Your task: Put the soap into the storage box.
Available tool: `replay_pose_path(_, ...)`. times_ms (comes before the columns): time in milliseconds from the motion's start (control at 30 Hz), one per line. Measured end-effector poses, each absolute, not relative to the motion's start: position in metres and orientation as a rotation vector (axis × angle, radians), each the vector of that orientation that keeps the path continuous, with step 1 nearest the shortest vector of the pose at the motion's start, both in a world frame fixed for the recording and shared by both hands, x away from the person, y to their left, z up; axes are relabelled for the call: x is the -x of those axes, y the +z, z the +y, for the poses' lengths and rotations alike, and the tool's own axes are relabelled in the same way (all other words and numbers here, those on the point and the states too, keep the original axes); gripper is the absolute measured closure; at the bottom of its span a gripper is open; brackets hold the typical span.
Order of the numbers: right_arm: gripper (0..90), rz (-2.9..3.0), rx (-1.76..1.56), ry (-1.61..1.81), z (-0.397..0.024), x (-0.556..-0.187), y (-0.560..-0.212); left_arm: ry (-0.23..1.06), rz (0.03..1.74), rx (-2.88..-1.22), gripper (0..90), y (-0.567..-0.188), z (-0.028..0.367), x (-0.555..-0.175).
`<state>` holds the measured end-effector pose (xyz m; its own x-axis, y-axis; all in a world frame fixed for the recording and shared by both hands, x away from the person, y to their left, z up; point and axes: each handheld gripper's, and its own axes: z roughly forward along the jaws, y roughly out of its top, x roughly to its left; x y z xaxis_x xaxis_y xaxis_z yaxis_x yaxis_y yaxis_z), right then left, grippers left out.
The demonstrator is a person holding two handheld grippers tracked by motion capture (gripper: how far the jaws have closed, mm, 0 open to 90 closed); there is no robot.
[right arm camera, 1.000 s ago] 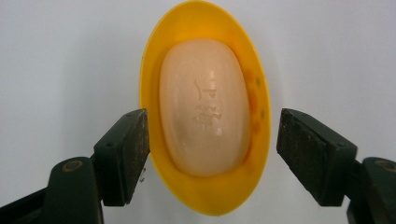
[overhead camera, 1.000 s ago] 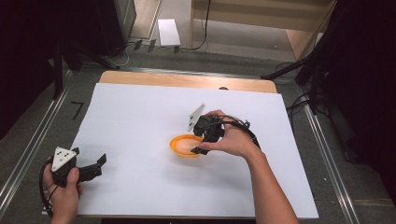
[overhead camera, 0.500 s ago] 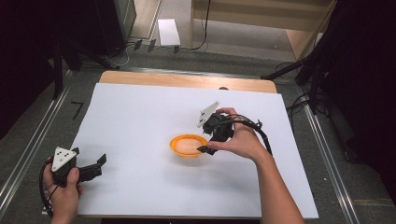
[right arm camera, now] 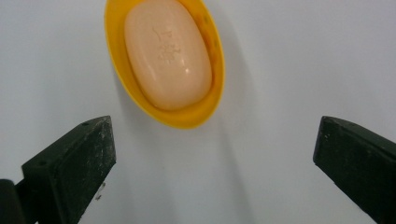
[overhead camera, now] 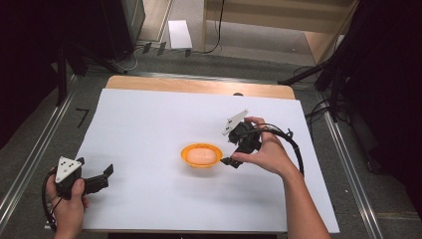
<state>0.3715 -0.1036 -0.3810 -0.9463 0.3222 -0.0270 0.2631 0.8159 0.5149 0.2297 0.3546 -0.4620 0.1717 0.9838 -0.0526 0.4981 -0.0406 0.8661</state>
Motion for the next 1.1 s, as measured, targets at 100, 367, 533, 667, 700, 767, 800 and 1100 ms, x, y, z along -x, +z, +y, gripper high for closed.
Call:
replay_pose_path(100, 0.0, 2.848, -0.523, 0.803, -0.111, -0.37, -0.382, 0.773, 1.435, -1.653, 0.5, -0.462, 0.355, -0.23)
replay_pose_path(367, 0.0, 2.795, -0.634, 0.896, -0.141, -0.366, -0.391, 0.773, 1.439, -1.651, 0.5, -0.462, 0.354, -0.23)
replay_pose_path(533, 0.0, 2.775, -0.694, 0.913, -0.156, -0.362, -0.397, 0.773, 1.44, -1.654, 0.5, -0.462, 0.354, -0.23)
replay_pose_path(667, 0.0, 2.742, -0.734, 0.947, -0.168, -0.359, -0.402, 0.775, 1.44, -1.656, 0.5, -0.462, 0.354, -0.23)
replay_pose_path(700, 0.0, 2.744, -0.77, 0.971, -0.172, -0.358, -0.403, 0.774, 1.44, -1.656, 0.5, -0.462, 0.354, -0.23)
replay_pose_path(767, 0.0, 2.729, -0.793, 0.976, -0.177, -0.356, -0.406, 0.775, 1.44, -1.656, 0.5, -0.462, 0.354, -0.23)
replay_pose_path(800, 0.0, 2.72, -0.799, 0.991, -0.18, -0.356, -0.407, 0.774, 1.44, -1.656, 0.5, -0.462, 0.354, -0.23)
replay_pose_path(1100, 0.0, 2.639, -0.888, 1.021, -0.202, -0.346, -0.421, 0.777, 1.441, -1.657, 0.5, -0.462, 0.354, -0.23)
